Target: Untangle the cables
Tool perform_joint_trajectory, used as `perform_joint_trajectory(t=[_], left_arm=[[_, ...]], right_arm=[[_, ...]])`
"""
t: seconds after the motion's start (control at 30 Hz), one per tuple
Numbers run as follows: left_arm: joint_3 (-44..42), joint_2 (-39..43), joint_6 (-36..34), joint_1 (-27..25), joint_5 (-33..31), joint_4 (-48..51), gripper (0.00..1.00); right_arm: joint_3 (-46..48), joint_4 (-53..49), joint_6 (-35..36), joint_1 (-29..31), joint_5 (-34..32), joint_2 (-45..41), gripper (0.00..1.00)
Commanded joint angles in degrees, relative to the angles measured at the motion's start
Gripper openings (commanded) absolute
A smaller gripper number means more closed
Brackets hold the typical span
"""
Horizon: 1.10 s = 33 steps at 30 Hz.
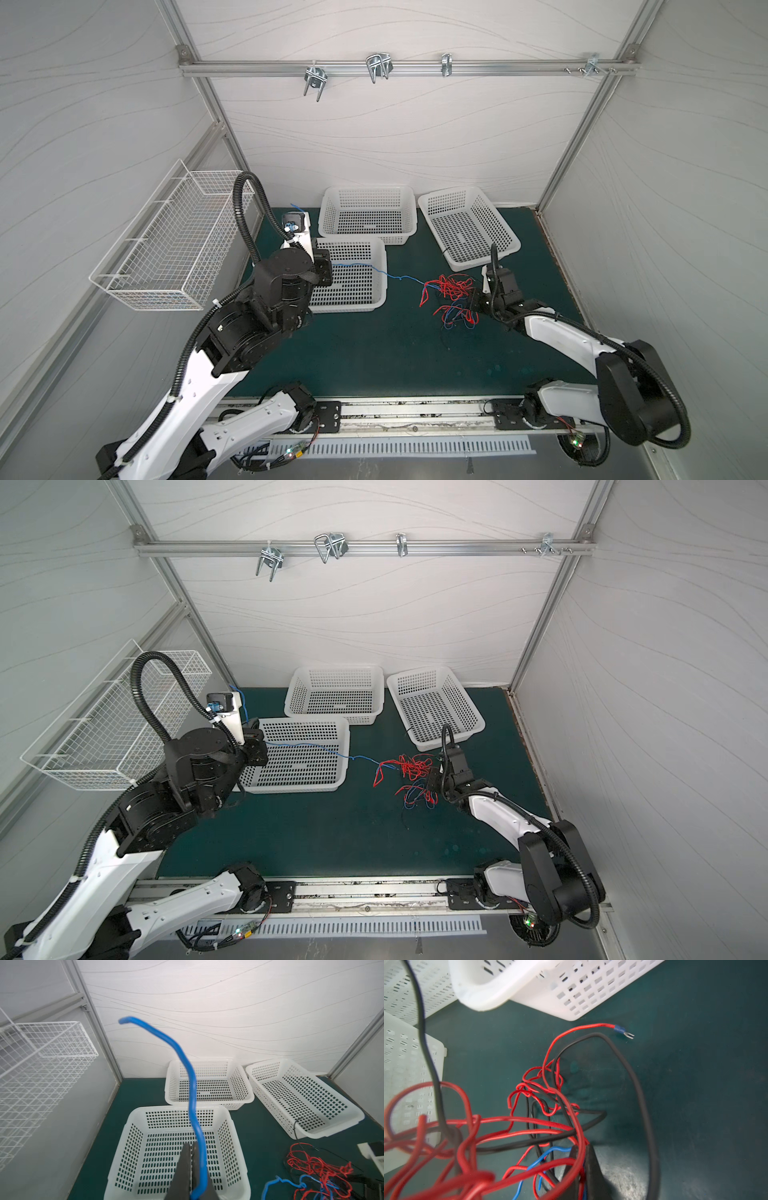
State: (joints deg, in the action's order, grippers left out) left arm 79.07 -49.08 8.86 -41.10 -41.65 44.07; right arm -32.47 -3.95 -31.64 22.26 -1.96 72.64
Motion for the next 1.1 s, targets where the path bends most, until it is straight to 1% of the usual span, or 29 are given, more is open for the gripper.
perform_joint_trajectory(t=[0.0,0.1,0.23,0.3,0.33,0.4,0.47,0.6,0.77,0.83,1.07], left_arm=[[6.6,4.7,-3.6,0.9,-10.9,-2.3,0.0],[8.0,5.0,-3.7,0.9,-12.7,-0.5,0.0],[8.4,5.8,-4.6,0.9,-14.3,-0.7,0.0],[8.3,6.1,-4.7,0.8,-13.9,-1.1,0.0],[7.9,6.2,-4.3,0.9,-12.7,-1.1,0.0],[6.5,6.2,-3.5,0.9,-9.8,-1.7,0.0],[4.3,5.7,-2.9,0.9,-6.9,-3.2,0.0],[2.3,2.9,-1.1,0.8,-4.4,-3.9,0.0],[0.7,-0.1,0.0,0.9,-0.4,-7.6,0.0],[0.8,-1.1,0.1,0.8,0.2,-8.2,0.0],[-1.2,-3.1,0.0,1.0,-0.8,-10.6,0.0]], right_arm=[[1.9,-9.2,-0.4,-3.5,-6.6,1.1,0.0],[1.9,-8.6,-0.9,-5.6,-4.7,1.9,0.0],[0.7,-8.8,-0.4,-6.1,-3.8,3.5,0.0],[0.2,-8.9,-0.2,-6.2,-3.4,4.2,0.0],[-0.2,-8.9,0.9,-6.1,-2.5,4.4,0.0],[-0.5,-7.8,1.8,-4.9,-1.0,3.8,0.0],[-0.8,-7.4,2.4,-2.5,-2.1,2.5,0.0],[-2.7,-8.3,3.4,1.1,-2.8,1.3,0.0],[-3.2,-7.7,3.9,4.6,-2.2,-0.7,0.0],[-3.1,-7.2,3.6,5.8,-2.2,-1.6,0.0],[-2.9,-6.7,3.2,9.3,-2.7,-4.1,0.0]])
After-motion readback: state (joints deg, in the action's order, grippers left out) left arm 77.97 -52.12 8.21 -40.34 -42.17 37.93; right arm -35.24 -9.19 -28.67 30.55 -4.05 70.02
